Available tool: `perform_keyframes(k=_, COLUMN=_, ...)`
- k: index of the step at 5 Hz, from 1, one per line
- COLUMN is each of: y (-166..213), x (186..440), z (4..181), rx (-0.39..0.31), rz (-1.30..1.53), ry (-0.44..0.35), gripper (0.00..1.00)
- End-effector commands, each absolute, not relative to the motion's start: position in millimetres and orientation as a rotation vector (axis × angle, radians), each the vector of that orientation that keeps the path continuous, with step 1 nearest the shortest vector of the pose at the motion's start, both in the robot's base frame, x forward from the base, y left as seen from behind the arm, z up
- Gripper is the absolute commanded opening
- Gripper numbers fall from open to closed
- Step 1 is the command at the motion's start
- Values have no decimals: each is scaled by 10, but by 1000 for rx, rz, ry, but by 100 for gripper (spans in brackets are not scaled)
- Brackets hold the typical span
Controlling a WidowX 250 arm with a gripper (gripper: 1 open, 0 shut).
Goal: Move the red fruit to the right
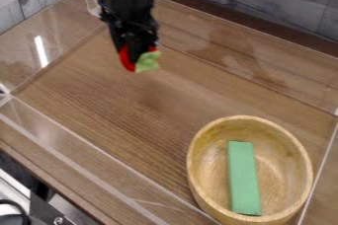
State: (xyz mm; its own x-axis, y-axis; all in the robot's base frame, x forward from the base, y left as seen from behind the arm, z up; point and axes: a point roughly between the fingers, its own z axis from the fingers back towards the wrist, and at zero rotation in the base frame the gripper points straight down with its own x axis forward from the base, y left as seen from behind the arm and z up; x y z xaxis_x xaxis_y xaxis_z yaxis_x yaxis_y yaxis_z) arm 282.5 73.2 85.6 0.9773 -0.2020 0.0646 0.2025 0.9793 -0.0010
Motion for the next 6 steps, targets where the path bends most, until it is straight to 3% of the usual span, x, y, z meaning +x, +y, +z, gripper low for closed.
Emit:
perform_keyframes(k=1, y=478, x=2788, z=1007, rx=-7, rz=-272, ry=-113, gripper=0)
perform_keyframes(k=4, y=-604, x=2532, z=834, rx=-75, rz=-501, ry=-70, gripper=0)
perform_keyframes(k=6, y=-629, x=2439, z=748, rx=-96, rz=-517, ry=-20, gripper=0)
